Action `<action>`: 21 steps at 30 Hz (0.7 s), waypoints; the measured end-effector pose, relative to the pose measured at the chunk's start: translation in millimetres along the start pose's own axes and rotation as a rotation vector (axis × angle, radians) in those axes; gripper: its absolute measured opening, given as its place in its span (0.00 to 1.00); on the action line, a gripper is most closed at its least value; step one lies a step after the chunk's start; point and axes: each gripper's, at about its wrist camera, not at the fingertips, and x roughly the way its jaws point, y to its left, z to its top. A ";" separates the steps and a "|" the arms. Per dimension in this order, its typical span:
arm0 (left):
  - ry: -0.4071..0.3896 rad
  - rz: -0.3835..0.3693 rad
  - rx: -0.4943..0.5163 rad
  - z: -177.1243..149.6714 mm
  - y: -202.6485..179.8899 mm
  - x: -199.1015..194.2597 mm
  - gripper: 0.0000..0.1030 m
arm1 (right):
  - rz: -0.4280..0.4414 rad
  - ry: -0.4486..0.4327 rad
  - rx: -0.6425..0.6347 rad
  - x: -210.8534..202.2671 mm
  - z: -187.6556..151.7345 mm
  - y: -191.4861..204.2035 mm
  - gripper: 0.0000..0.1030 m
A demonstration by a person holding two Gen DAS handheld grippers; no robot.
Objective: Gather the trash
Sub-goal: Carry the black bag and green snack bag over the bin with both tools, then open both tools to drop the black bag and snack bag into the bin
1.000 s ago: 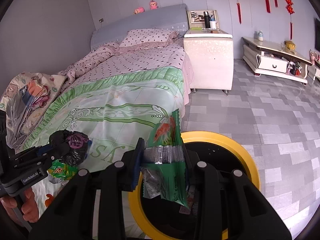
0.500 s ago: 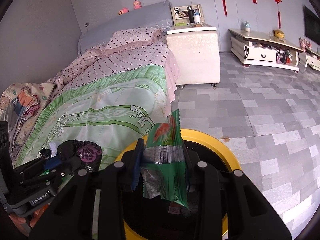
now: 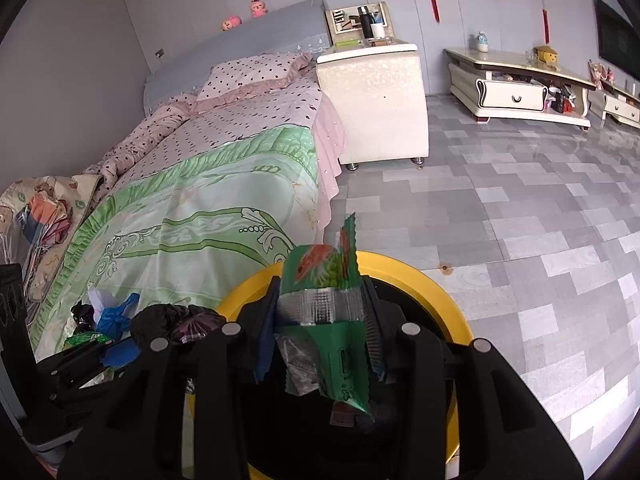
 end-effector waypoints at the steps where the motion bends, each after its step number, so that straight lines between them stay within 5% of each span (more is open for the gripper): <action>1: -0.001 0.003 0.004 -1.0 -0.9 0.6 0.38 | -0.004 -0.001 0.004 0.1 -0.3 -1.7 0.36; 9: 0.009 0.000 0.000 -3.5 -0.6 3.8 0.47 | -0.028 -0.016 0.050 -1.9 -0.5 -16.6 0.47; 16: -0.015 -0.005 0.010 -5.6 -2.3 -2.8 0.69 | -0.036 -0.033 0.081 -10.2 -0.8 -25.0 0.50; 21: -0.026 0.007 -0.001 -4.3 3.0 -10.3 0.70 | -0.035 -0.040 0.080 -16.5 -0.8 -20.7 0.51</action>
